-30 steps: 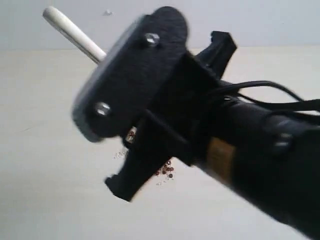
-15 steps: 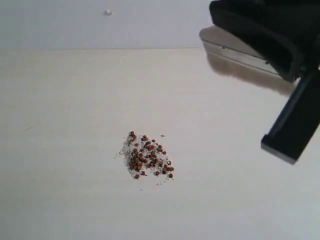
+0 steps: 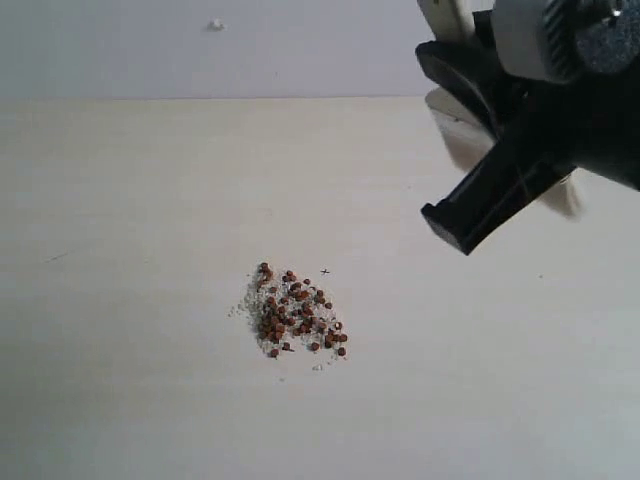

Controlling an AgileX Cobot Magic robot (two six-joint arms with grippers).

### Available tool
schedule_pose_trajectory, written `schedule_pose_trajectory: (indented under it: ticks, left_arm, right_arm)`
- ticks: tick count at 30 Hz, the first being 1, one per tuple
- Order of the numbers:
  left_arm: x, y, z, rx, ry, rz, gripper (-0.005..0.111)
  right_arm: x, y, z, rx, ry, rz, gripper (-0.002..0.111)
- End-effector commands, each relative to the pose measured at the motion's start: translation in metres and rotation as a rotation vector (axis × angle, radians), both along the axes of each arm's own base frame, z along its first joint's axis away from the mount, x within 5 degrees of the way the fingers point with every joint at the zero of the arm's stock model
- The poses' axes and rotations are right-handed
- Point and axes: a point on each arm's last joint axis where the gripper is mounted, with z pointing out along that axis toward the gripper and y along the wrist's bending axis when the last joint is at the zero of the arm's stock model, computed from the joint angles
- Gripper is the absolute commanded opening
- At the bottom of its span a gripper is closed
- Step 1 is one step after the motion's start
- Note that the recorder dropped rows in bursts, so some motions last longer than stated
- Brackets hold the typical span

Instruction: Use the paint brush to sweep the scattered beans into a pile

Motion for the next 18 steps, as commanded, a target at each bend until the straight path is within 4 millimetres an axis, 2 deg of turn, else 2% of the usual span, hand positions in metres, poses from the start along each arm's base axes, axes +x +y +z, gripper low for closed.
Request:
schedule_pose_trajectory:
  ticks: [1, 5, 7, 10, 15, 18]
  left_arm:
    - [0.000, 0.000, -0.001, -0.004, -0.005, -0.005, 0.000]
    - [0.000, 0.000, -0.001, -0.004, -0.005, -0.005, 0.000]
    - [0.000, 0.000, -0.001, -0.004, -0.005, -0.005, 0.000]
    - [0.000, 0.000, -0.001, -0.004, -0.005, -0.005, 0.000]
    - [0.000, 0.000, -0.001, -0.004, -0.005, -0.005, 0.000]
    - [0.000, 0.000, -0.001, -0.004, -0.005, -0.005, 0.000]
  right_arm:
    - [-0.002, 0.012, -0.007, 0.028, 0.084, 0.090, 0.000]
    - [0.018, 0.018, -0.014, -0.013, 0.103, 0.011, 0.000]
    - [0.040, 0.018, -0.015, -0.045, 0.109, -0.052, 0.000]
    - [0.074, 0.017, -0.016, -0.083, 0.144, -0.055, 0.000]
    - [0.124, -0.003, -0.015, -0.054, 0.251, 0.099, 0.000]
    - [0.137, -0.017, -0.019, -0.043, 0.294, 0.294, 0.000]
